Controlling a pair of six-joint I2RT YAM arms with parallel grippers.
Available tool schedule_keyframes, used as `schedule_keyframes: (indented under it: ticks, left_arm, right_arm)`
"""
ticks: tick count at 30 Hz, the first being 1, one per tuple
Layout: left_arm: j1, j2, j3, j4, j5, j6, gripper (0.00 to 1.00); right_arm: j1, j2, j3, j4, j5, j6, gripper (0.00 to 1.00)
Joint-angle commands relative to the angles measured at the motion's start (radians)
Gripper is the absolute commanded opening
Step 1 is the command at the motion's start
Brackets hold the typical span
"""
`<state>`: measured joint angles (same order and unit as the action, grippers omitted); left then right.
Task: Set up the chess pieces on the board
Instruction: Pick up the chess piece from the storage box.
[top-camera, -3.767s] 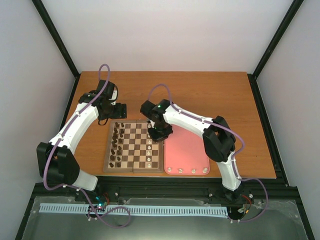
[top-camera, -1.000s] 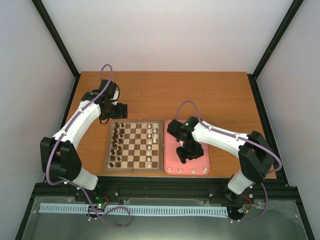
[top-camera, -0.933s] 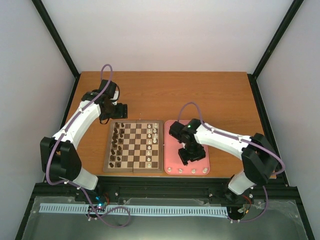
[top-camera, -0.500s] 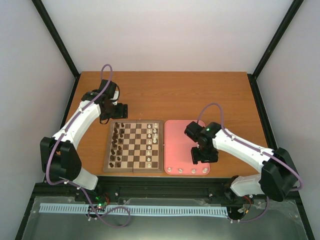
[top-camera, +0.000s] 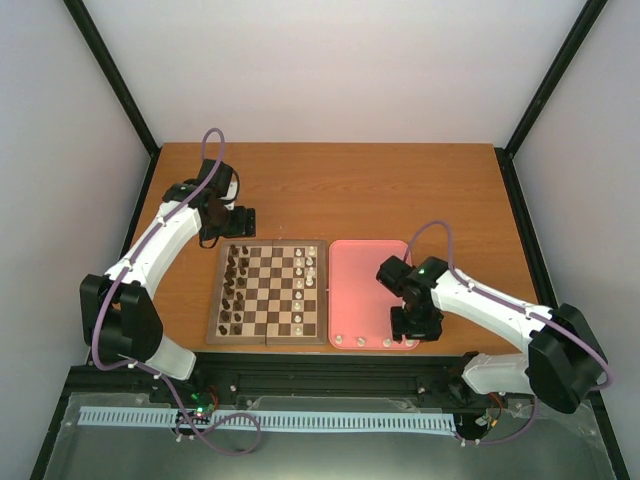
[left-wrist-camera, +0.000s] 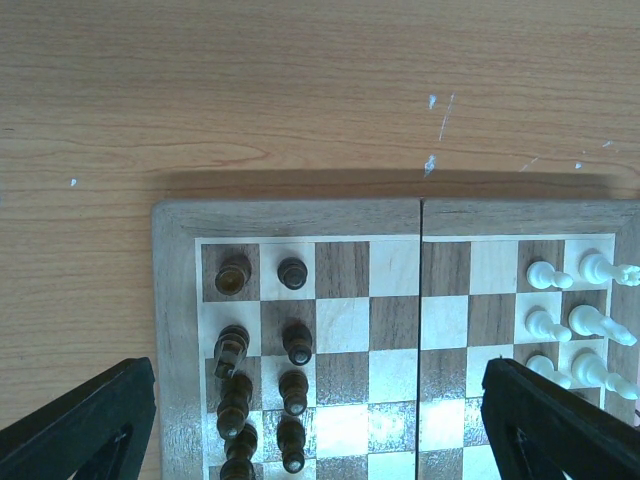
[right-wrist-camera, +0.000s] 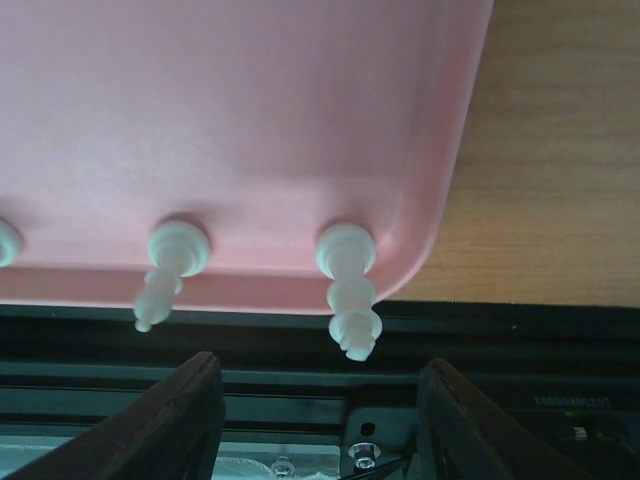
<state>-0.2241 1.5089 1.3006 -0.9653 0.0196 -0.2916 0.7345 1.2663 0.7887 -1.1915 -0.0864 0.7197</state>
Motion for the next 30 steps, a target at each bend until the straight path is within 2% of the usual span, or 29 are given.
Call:
schedule_keyframes:
  ticks: [1,11,20,30]
  left_arm:
    - [0.006,-0.023,0.023,0.013,0.013,0.0,1.0]
    - [0.006,-0.014,0.023,0.012,0.014,0.002,1.0]
    - [0.006,0.0,0.024,0.014,0.008,0.005,1.0]
    - [0.006,0.019,0.039,0.01,-0.001,0.006,1.0]
  right_arm:
    - [-0.004,-0.04,-0.039,0.027,-0.046,0.055,0.5]
    - [-0.007,-0.006,-0.048,0.039,-0.006,0.056,0.47]
    - [-0.076,0.043,-0.04,0.055,0.032,-0.001,0.47]
    - [-0.098,0.071,-0.047,0.087,-0.003,-0.037,0.32]
